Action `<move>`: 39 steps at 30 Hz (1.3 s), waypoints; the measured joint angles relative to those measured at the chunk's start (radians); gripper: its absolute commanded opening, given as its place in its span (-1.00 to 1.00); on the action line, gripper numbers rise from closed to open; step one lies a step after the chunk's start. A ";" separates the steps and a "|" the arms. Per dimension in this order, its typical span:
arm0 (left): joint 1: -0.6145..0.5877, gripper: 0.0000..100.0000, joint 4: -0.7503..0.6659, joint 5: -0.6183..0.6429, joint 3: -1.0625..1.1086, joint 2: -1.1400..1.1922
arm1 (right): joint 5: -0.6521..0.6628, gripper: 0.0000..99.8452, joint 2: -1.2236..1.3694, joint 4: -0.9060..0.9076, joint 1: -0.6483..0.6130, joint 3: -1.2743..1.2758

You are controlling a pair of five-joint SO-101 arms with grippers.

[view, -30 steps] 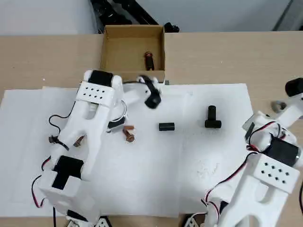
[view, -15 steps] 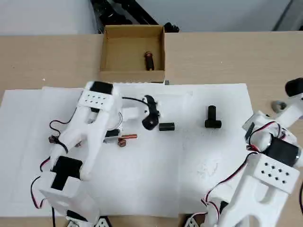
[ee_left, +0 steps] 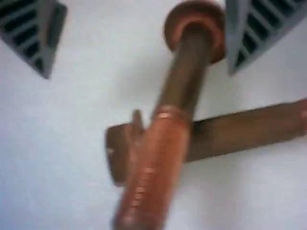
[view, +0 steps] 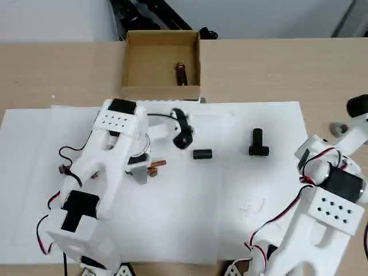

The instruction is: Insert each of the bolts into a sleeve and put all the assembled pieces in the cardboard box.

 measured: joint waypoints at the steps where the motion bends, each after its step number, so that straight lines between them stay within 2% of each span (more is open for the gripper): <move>1: 0.000 -0.49 0.026 0.018 -0.025 0.000 | 0.000 -0.99 0.000 0.000 0.000 0.000; 4: 0.005 -0.49 0.097 0.137 -0.129 0.000 | 0.000 -0.99 0.000 0.000 0.000 0.000; 8: 0.008 -0.49 0.153 0.414 -0.279 0.000 | 0.000 -0.99 0.000 0.000 0.000 0.000; 14: 0.011 -0.49 0.157 0.953 -0.310 -0.005 | 0.000 -0.99 0.000 0.000 0.000 0.000; 20: 0.011 -0.49 0.160 1.600 -0.308 -0.005 | 0.000 -0.99 0.000 0.000 0.000 0.000; 22: 0.011 -0.49 0.160 1.749 -0.308 -0.005 | 0.000 -0.99 0.000 0.000 0.000 0.000; 29: 0.011 -0.49 0.103 1.916 -0.160 -0.006 | 0.000 -0.99 0.000 0.000 0.000 0.000; 39: 0.011 -0.49 0.103 1.938 -0.126 0.114 | 0.000 -0.99 0.000 0.000 0.000 0.000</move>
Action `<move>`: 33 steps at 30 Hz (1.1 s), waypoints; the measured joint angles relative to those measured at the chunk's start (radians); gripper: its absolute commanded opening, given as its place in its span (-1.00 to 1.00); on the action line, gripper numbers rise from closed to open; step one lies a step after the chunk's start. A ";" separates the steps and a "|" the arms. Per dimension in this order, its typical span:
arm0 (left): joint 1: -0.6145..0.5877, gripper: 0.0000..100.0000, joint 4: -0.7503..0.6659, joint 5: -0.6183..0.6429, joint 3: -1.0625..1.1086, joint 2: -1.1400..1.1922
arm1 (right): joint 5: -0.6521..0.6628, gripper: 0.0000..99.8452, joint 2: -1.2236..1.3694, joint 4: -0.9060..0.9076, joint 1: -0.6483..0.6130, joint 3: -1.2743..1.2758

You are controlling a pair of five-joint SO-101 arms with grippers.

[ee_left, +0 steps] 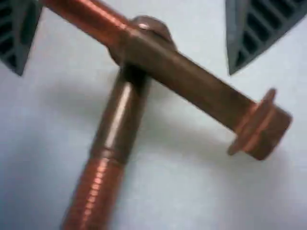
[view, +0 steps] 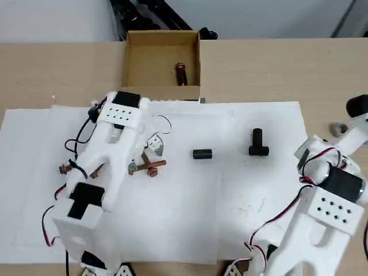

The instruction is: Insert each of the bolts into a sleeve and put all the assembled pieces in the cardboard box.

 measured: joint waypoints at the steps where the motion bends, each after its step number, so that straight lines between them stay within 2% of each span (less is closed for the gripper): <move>1: 0.000 -0.49 0.000 0.000 0.000 0.014 | 0.000 -0.99 0.000 0.000 0.000 0.000; 12: -0.026 -0.50 -0.018 0.000 -0.017 0.152 | 0.000 -0.99 0.000 0.000 0.000 0.000; 15: -0.026 -0.61 -0.018 -0.002 -0.038 0.173 | 0.000 -0.99 0.000 0.000 0.000 0.000; 17: -0.025 -0.75 -0.015 -0.011 -0.058 0.180 | 0.000 -0.99 0.000 0.000 0.000 0.000; 20: -0.018 -1.00 -0.029 -0.084 -0.080 0.184 | 0.000 -0.99 0.000 0.000 0.000 0.000; 24: -0.018 -0.99 -0.031 -0.187 -0.081 0.192 | 0.000 -0.99 0.000 0.000 0.000 0.000; 29: -0.018 -0.99 -0.015 -0.229 -0.107 0.206 | 0.000 -0.99 0.000 0.000 0.000 0.000; 33: -0.020 -0.99 0.021 -0.327 -0.150 0.226 | 0.000 -0.99 0.000 0.000 0.000 0.000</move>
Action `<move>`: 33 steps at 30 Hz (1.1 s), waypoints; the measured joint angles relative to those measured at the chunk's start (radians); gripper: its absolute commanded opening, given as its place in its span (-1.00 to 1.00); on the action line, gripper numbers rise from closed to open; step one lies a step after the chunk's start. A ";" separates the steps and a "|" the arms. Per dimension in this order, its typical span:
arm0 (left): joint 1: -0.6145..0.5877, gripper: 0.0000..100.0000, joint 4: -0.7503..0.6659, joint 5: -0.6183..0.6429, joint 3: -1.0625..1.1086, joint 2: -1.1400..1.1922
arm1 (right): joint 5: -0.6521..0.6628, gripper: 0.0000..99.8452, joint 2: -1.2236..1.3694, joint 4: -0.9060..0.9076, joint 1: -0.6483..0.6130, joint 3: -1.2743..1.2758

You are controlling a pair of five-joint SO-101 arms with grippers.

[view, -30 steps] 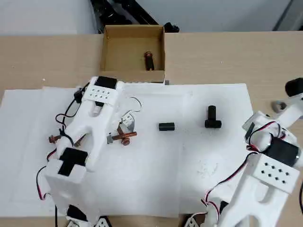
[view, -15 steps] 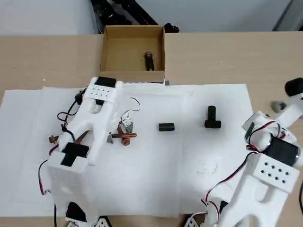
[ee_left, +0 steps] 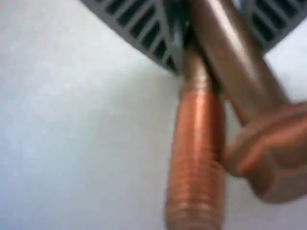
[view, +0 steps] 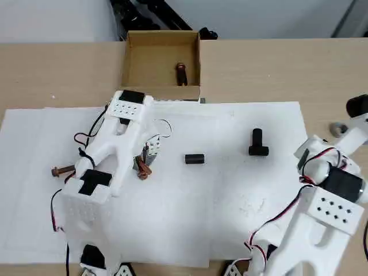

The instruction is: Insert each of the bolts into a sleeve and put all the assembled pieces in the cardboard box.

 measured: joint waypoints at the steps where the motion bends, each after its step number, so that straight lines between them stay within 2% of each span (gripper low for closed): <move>1: 0.000 -0.99 0.006 -0.031 -0.006 0.000 | 0.000 -0.99 0.000 0.000 0.000 0.000; 6: -0.005 -0.97 0.025 -0.242 -0.023 0.005 | 0.000 -0.99 0.000 0.000 0.000 0.000; 8: -0.011 -0.89 0.028 -0.330 -0.023 0.005 | 0.000 -0.99 0.000 0.000 0.000 0.000; 12: -0.046 -0.70 0.031 -0.410 -0.023 0.005 | 0.000 -0.99 0.000 0.000 0.000 0.000; 17: -0.109 -0.67 0.032 -0.485 -0.023 0.005 | 0.000 -0.99 0.000 0.000 0.000 0.000; 22: -0.115 -0.67 0.037 -0.442 -0.023 0.005 | 0.000 -0.99 0.000 0.000 0.000 0.000; 28: -0.115 -0.67 0.049 -0.213 -0.031 0.005 | 0.000 -0.99 0.000 0.000 0.000 0.000; 33: -0.146 -0.67 0.049 -0.072 -0.071 -0.008 | -0.006 -0.99 0.000 0.000 0.000 0.000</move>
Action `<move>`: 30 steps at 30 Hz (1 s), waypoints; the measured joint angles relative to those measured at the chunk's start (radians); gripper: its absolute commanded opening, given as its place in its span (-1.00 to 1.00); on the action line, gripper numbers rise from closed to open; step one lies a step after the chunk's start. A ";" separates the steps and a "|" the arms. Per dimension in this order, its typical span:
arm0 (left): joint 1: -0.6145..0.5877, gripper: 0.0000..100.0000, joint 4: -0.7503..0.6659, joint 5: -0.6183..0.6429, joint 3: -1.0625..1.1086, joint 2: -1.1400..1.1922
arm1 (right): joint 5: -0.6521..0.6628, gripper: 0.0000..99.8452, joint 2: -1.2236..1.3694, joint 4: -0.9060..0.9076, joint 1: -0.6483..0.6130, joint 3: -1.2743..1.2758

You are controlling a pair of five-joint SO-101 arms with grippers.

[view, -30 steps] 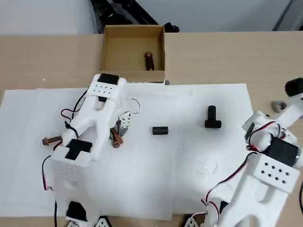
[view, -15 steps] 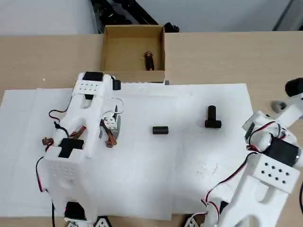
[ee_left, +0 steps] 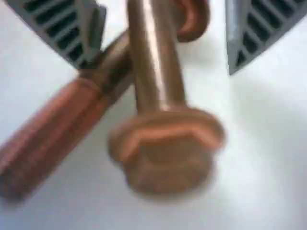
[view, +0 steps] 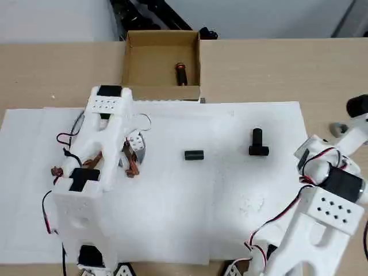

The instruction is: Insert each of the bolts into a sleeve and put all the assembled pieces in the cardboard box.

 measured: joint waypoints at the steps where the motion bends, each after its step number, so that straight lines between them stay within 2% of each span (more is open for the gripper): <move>1: -0.011 -0.67 -0.009 0.023 -0.015 -0.006 | -0.009 -0.99 0.000 0.000 0.000 0.000; 9: -0.044 -0.67 -0.009 0.058 -0.071 -0.055 | -0.051 -0.99 0.000 0.000 -0.063 0.000; 17: -0.044 -0.67 -0.009 0.058 -0.071 -0.058 | -0.057 -0.99 0.000 0.000 -0.066 0.000; 24: -0.133 -0.67 -0.011 0.120 -0.080 0.080 | -0.057 -0.99 0.000 0.000 -0.066 0.000; 30: -0.137 -0.76 -0.009 0.120 -0.107 0.115 | -0.057 -0.99 0.000 0.000 -0.066 0.000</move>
